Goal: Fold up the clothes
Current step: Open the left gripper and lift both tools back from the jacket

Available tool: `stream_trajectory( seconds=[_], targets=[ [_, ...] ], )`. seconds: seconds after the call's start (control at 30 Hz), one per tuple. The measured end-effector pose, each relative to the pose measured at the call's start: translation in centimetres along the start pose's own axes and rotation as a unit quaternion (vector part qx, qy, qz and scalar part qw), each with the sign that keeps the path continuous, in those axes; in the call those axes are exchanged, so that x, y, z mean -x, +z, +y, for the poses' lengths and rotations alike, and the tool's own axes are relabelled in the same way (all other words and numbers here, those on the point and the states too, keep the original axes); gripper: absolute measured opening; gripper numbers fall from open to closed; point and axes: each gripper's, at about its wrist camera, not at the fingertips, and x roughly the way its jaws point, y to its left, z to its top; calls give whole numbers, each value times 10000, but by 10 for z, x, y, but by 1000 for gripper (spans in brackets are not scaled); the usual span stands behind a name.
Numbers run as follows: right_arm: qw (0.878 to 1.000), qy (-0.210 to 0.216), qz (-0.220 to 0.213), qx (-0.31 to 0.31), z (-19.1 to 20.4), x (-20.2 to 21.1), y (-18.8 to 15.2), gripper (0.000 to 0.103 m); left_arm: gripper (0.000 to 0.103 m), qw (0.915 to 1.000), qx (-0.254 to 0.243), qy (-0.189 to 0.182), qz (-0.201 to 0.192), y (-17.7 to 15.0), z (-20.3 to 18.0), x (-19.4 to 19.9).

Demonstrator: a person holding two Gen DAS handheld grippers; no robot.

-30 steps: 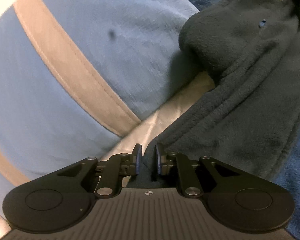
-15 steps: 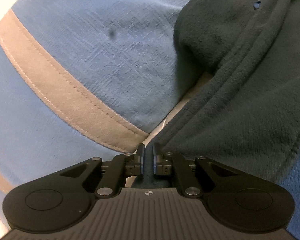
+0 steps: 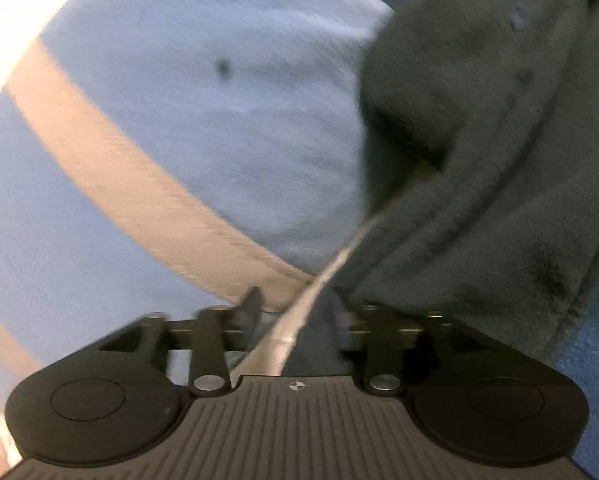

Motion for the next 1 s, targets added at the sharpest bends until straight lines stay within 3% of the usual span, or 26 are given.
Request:
stream_trajectory(
  seconds=[0.1, 0.23, 0.3, 0.4, 0.5, 0.67, 0.87, 1.0],
  targets=[
    [9999, -68, 53, -146, -8, 22, 1, 102, 61, 9981, 606, -61, -106, 1, 25, 28],
    [9994, -134, -23, -328, -14, 63, 2, 103, 64, 9891, 1433, -190, -266, 0, 60, 71],
    [9983, -40, -158, -555, -18, 87, -2, 103, 65, 9787, 2003, -263, -361, -5, 81, 99],
    [9965, 157, -339, -751, -19, 127, -2, 103, 65, 9563, 2867, -292, -490, -14, 110, 137],
    [9935, 388, -447, -976, -10, 159, 2, 103, 65, 9369, 3387, -408, -762, -15, 134, 174],
    [9883, 630, -778, -1153, -18, 220, 13, 103, 67, 9336, 3389, -417, -1088, -9, 159, 205],
    [9805, 589, -1391, -1261, -25, 273, 34, 103, 67, 9267, 3500, -460, -1291, 4, 181, 249],
    [9711, 622, -1726, -1523, -32, 304, 43, 103, 73, 9203, 3583, -545, -1473, -4, 190, 279]
  ],
)
